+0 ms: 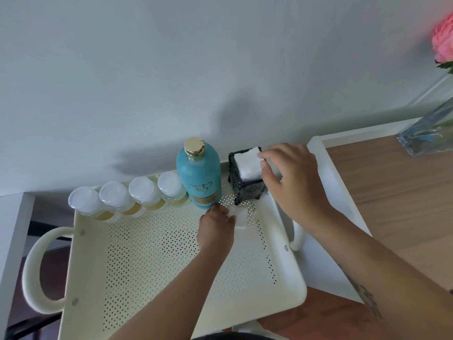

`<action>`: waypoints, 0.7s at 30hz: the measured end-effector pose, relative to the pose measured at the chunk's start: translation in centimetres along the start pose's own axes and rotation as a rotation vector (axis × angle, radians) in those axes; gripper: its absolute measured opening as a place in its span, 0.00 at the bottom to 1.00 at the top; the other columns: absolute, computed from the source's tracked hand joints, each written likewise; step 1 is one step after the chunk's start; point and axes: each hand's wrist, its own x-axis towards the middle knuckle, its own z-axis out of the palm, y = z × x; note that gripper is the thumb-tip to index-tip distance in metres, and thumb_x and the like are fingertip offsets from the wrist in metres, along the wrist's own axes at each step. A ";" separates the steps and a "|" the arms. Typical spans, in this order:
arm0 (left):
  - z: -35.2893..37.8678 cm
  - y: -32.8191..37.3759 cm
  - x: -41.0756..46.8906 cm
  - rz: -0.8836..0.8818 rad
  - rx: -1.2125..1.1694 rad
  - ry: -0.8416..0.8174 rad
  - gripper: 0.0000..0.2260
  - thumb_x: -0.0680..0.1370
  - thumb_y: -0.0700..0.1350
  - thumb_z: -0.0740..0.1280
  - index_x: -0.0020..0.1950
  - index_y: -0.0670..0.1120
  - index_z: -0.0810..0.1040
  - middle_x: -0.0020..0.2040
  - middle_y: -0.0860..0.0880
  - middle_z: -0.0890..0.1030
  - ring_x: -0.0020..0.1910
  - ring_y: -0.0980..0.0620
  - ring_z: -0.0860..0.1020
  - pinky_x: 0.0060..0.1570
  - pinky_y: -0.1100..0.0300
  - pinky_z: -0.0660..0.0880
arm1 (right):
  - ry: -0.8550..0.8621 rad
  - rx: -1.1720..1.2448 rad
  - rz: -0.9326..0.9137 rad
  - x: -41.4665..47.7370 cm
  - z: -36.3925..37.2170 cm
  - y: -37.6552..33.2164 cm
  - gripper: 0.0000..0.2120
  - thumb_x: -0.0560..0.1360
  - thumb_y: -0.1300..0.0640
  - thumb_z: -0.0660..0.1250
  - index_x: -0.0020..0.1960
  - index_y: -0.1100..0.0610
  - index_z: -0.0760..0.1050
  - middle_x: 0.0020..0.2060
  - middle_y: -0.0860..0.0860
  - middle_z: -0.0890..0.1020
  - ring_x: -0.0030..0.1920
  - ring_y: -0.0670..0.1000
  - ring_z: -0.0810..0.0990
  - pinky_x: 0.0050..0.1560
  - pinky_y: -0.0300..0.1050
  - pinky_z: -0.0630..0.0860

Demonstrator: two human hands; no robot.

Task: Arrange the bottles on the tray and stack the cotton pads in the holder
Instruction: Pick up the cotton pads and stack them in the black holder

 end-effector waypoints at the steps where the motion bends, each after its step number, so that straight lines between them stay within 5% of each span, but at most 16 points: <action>1: -0.1 0.0 0.1 -0.002 -0.009 -0.008 0.07 0.77 0.46 0.67 0.55 0.49 0.77 0.51 0.50 0.82 0.49 0.48 0.79 0.49 0.49 0.80 | -0.013 -0.025 -0.036 -0.2 0.2 0.2 0.08 0.75 0.58 0.64 0.52 0.54 0.79 0.50 0.47 0.82 0.52 0.56 0.75 0.50 0.51 0.71; 8: -0.7 -0.8 -0.1 0.011 -0.127 -0.056 0.10 0.76 0.42 0.67 0.58 0.47 0.76 0.43 0.53 0.79 0.41 0.52 0.79 0.43 0.56 0.79 | -0.141 -0.152 -0.093 -1.5 1.6 0.5 0.11 0.76 0.52 0.60 0.53 0.53 0.79 0.54 0.45 0.82 0.61 0.55 0.72 0.58 0.52 0.71; 16: -2.5 -1.2 -1.8 -0.070 -0.381 -0.113 0.02 0.76 0.46 0.67 0.45 0.52 0.79 0.43 0.52 0.80 0.30 0.54 0.71 0.25 0.64 0.67 | -0.206 -0.189 -0.048 -2.0 1.9 0.2 0.16 0.76 0.46 0.59 0.56 0.53 0.78 0.55 0.45 0.82 0.63 0.57 0.72 0.60 0.54 0.71; 21: -4.6 -0.5 -2.9 -0.027 -0.525 -0.132 0.03 0.77 0.50 0.69 0.46 0.53 0.81 0.43 0.54 0.83 0.38 0.56 0.77 0.37 0.63 0.72 | -0.215 -0.196 -0.022 -2.3 2.0 0.1 0.17 0.76 0.51 0.55 0.57 0.53 0.79 0.56 0.46 0.82 0.63 0.57 0.72 0.60 0.54 0.70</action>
